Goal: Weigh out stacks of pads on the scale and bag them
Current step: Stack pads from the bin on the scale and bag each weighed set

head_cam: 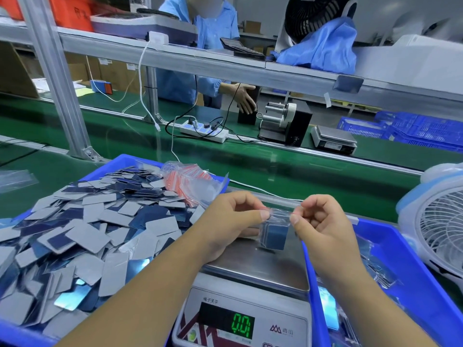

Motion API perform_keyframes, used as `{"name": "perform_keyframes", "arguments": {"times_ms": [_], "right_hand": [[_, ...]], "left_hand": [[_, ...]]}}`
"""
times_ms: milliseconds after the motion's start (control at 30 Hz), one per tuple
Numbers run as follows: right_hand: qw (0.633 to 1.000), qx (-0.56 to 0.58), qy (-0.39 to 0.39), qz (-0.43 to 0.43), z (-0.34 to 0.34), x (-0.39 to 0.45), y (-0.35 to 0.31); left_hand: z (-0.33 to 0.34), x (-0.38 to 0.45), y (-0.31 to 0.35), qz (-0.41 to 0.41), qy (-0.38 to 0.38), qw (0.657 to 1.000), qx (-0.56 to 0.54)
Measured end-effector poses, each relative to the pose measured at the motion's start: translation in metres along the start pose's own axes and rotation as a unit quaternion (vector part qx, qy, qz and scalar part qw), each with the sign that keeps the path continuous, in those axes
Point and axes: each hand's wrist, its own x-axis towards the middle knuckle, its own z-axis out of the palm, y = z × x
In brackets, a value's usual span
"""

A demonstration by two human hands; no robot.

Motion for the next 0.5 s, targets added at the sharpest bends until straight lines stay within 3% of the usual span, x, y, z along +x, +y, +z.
{"name": "perform_keyframes", "arguments": {"times_ms": [333,500], "right_hand": [[0.999,0.028,-0.029,0.032,0.0078,-0.0025,0.0034],[0.998,0.032,-0.05,0.034,0.0099,-0.0034,0.0015]], "left_hand": [[0.0031,-0.0004,-0.0018,-0.005,-0.013,1.0,-0.02],[0.0041,-0.0018,-0.0058,0.044,-0.018,0.995,0.089]]}}
